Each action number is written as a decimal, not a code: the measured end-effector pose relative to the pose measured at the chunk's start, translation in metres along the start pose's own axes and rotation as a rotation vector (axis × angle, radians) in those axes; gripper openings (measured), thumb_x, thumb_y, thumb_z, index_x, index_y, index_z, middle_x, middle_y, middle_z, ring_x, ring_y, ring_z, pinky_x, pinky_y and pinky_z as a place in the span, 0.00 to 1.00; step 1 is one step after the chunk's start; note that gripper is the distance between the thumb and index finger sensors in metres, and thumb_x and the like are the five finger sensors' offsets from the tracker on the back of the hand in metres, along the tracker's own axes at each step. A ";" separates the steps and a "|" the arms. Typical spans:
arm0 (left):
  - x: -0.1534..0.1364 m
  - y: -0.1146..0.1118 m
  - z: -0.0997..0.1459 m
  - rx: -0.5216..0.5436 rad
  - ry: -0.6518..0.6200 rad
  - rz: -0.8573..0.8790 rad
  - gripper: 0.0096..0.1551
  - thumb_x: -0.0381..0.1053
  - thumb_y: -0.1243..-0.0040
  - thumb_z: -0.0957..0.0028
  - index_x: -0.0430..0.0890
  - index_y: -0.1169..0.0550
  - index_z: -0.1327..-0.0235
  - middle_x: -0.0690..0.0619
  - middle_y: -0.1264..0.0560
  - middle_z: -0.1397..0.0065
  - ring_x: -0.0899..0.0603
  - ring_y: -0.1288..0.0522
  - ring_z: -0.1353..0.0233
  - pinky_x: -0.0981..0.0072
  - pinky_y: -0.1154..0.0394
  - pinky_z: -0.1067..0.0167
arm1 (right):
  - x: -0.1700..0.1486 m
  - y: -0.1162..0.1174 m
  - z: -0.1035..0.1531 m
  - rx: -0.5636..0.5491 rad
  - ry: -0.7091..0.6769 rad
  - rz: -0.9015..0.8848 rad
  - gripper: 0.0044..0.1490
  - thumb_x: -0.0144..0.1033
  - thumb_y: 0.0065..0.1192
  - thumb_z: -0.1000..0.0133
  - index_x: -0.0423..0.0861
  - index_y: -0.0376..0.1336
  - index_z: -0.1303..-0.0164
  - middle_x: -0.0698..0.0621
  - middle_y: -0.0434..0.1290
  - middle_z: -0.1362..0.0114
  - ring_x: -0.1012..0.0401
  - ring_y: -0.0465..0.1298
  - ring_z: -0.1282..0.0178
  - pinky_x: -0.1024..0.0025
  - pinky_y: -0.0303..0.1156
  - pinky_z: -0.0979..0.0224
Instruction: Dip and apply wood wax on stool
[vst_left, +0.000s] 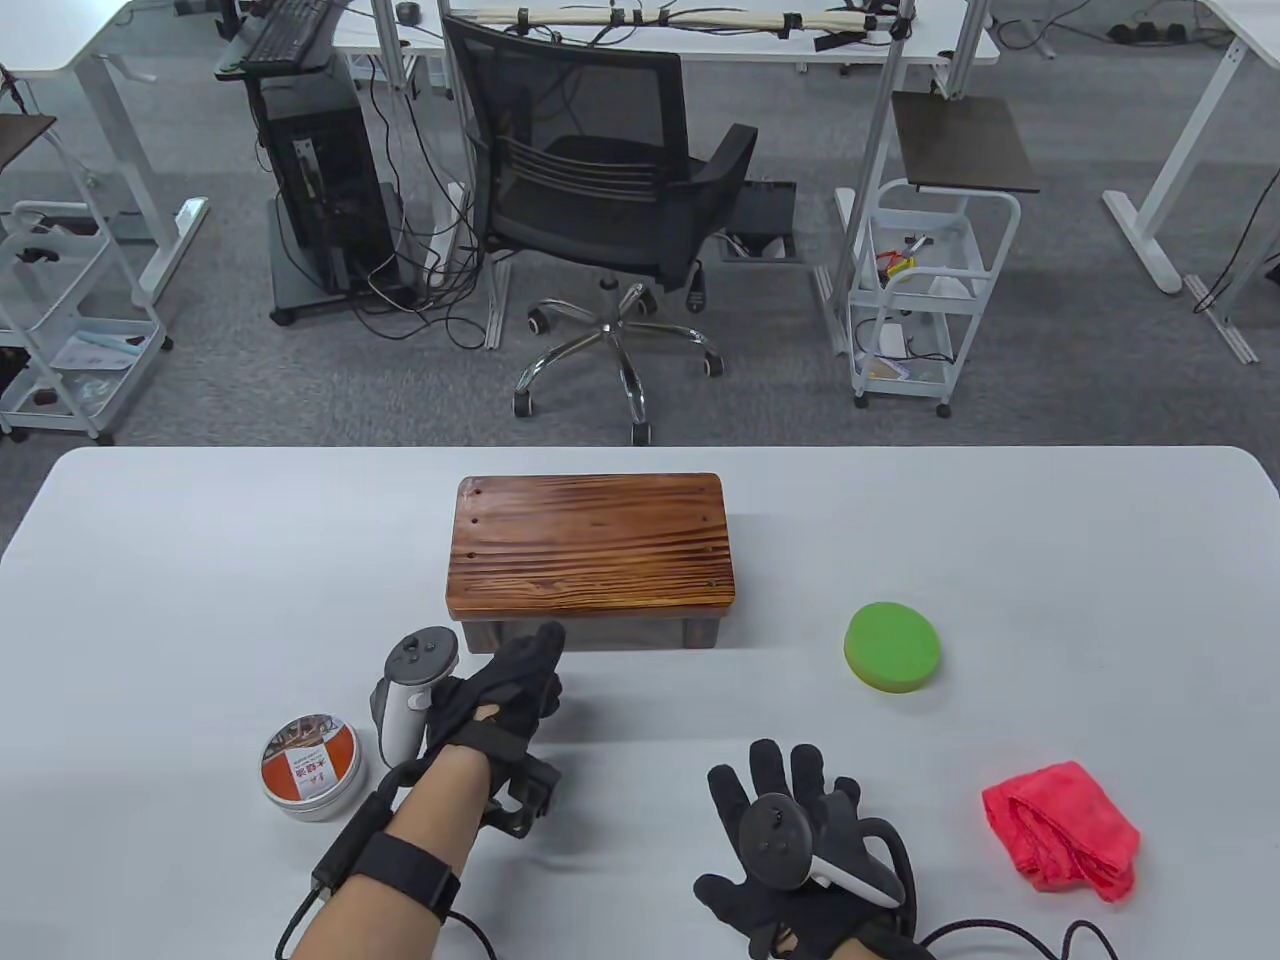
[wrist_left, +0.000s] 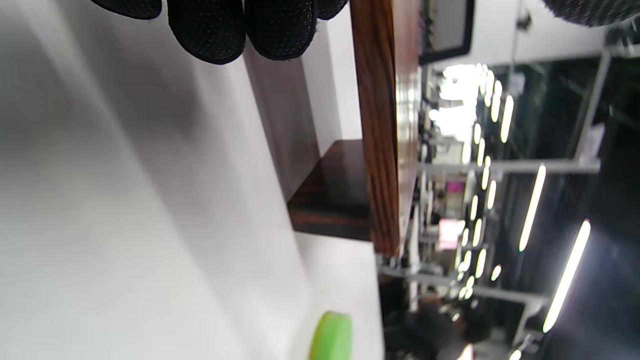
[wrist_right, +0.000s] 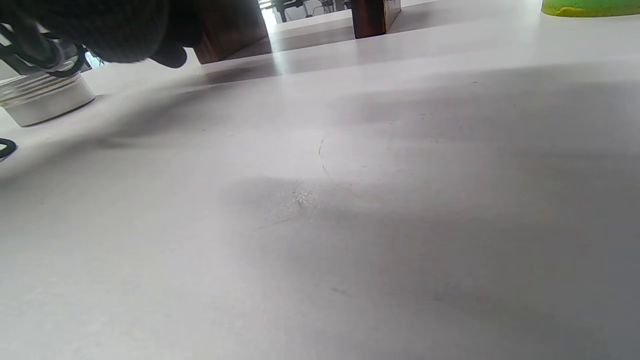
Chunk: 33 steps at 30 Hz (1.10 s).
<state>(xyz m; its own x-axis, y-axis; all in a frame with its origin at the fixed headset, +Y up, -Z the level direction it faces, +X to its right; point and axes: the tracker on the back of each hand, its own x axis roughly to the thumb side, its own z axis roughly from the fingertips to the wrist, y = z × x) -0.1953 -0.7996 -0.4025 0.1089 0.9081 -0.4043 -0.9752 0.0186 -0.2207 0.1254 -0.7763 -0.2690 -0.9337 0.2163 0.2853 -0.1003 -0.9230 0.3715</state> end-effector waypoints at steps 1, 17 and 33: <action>-0.003 0.001 -0.004 0.008 0.011 0.063 0.73 0.88 0.50 0.55 0.37 0.52 0.17 0.39 0.38 0.23 0.27 0.41 0.22 0.25 0.43 0.27 | 0.000 0.000 0.000 0.002 -0.002 -0.003 0.64 0.76 0.56 0.47 0.58 0.29 0.17 0.42 0.22 0.16 0.34 0.24 0.20 0.24 0.31 0.28; -0.025 0.002 -0.055 0.054 0.115 0.444 0.74 0.89 0.49 0.54 0.36 0.52 0.18 0.40 0.38 0.23 0.28 0.40 0.23 0.28 0.39 0.28 | -0.002 0.001 0.000 0.032 -0.023 -0.042 0.64 0.76 0.56 0.48 0.58 0.29 0.17 0.42 0.22 0.15 0.34 0.25 0.20 0.24 0.31 0.28; -0.026 0.000 -0.068 0.058 0.086 0.522 0.61 0.86 0.52 0.50 0.44 0.42 0.18 0.48 0.32 0.27 0.33 0.36 0.23 0.32 0.38 0.26 | -0.005 0.002 -0.002 0.073 -0.034 -0.085 0.63 0.75 0.56 0.48 0.57 0.30 0.17 0.41 0.24 0.15 0.34 0.26 0.20 0.24 0.32 0.28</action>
<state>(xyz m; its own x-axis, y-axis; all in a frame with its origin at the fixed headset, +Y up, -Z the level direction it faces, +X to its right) -0.1853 -0.8519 -0.4519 -0.3804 0.7652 -0.5193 -0.9128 -0.4008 0.0781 0.1290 -0.7797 -0.2715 -0.9104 0.3051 0.2796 -0.1526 -0.8755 0.4585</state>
